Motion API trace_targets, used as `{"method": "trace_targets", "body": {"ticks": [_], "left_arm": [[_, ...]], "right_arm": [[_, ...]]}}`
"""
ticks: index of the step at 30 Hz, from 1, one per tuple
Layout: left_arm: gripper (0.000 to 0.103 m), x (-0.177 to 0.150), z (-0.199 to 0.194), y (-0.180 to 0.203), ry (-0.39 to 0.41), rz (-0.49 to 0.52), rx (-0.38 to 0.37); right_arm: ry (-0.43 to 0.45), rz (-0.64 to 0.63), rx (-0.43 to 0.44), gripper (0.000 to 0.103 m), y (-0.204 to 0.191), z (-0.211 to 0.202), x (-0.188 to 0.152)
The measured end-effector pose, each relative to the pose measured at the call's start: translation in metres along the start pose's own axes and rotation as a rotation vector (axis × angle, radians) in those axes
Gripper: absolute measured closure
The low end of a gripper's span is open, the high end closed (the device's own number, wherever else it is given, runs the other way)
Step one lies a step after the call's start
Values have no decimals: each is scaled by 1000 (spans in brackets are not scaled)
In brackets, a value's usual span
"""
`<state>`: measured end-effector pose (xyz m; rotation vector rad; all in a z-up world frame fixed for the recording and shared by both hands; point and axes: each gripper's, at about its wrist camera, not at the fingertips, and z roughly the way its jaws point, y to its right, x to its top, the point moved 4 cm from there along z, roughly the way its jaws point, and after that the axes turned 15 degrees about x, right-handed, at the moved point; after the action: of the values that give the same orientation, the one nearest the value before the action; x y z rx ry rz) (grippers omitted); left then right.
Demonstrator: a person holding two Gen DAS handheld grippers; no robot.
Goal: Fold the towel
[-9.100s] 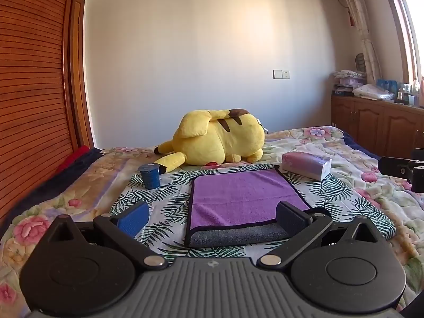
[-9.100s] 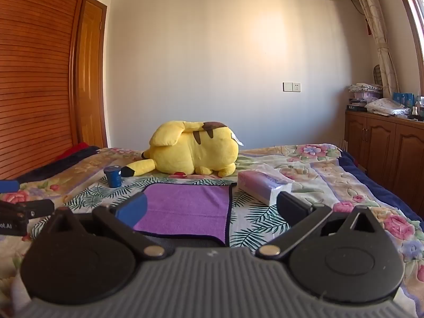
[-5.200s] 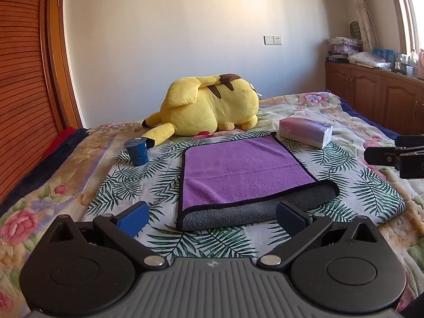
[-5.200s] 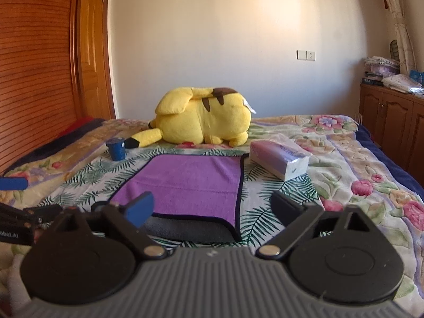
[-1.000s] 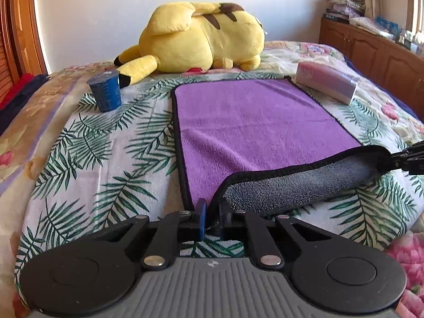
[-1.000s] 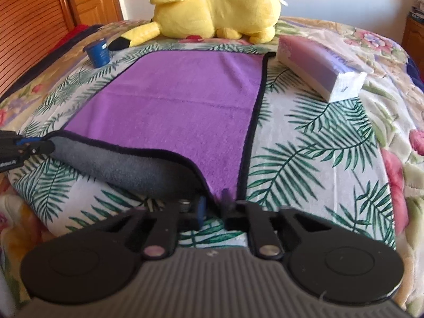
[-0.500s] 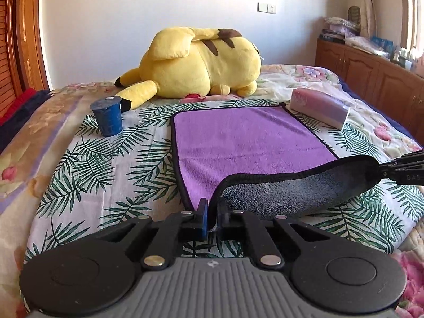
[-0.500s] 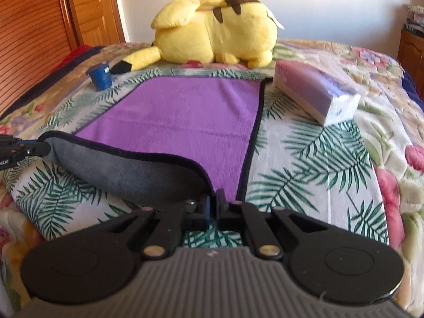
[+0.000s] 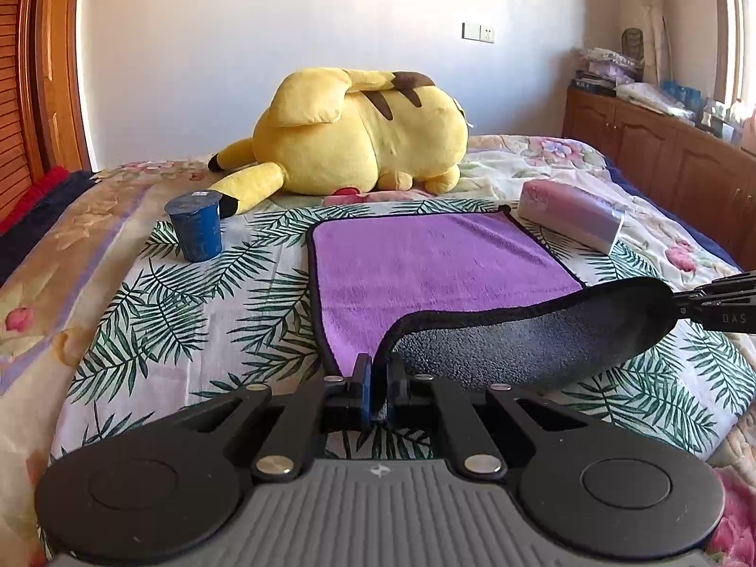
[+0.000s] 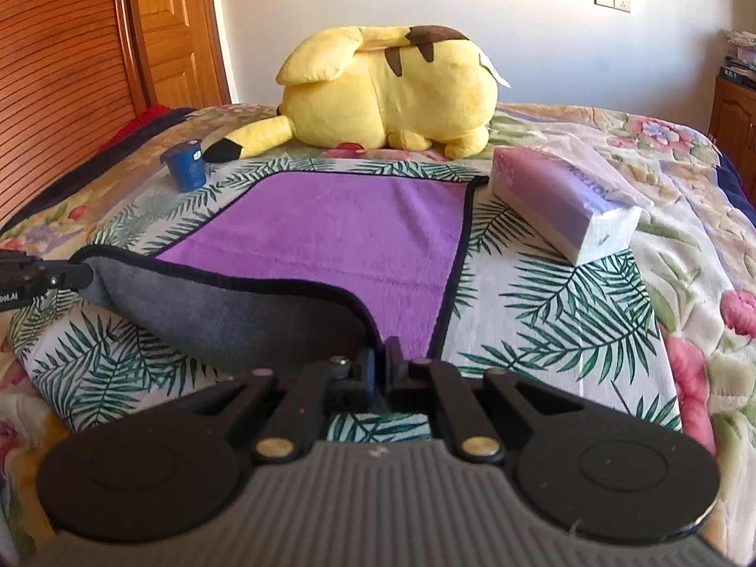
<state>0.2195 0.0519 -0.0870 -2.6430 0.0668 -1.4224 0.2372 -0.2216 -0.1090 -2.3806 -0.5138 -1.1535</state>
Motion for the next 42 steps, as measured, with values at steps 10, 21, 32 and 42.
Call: {"method": "trace_targets", "body": {"ticks": [10,21,32,42], "left_arm": [[103,7,11,0,12,14,-7],[103,22,13,0,49,25,-23],[103,35,23,2,57,37,-34],[103,52,27,5,83,64,-44]], "right_arm": [[0,-44,7,98,-1,7,4],[17,-94,9,98,2,12,10],[36,-120,2,98,6,15,16],[65,-163,-12,98,8,18,24]]}}
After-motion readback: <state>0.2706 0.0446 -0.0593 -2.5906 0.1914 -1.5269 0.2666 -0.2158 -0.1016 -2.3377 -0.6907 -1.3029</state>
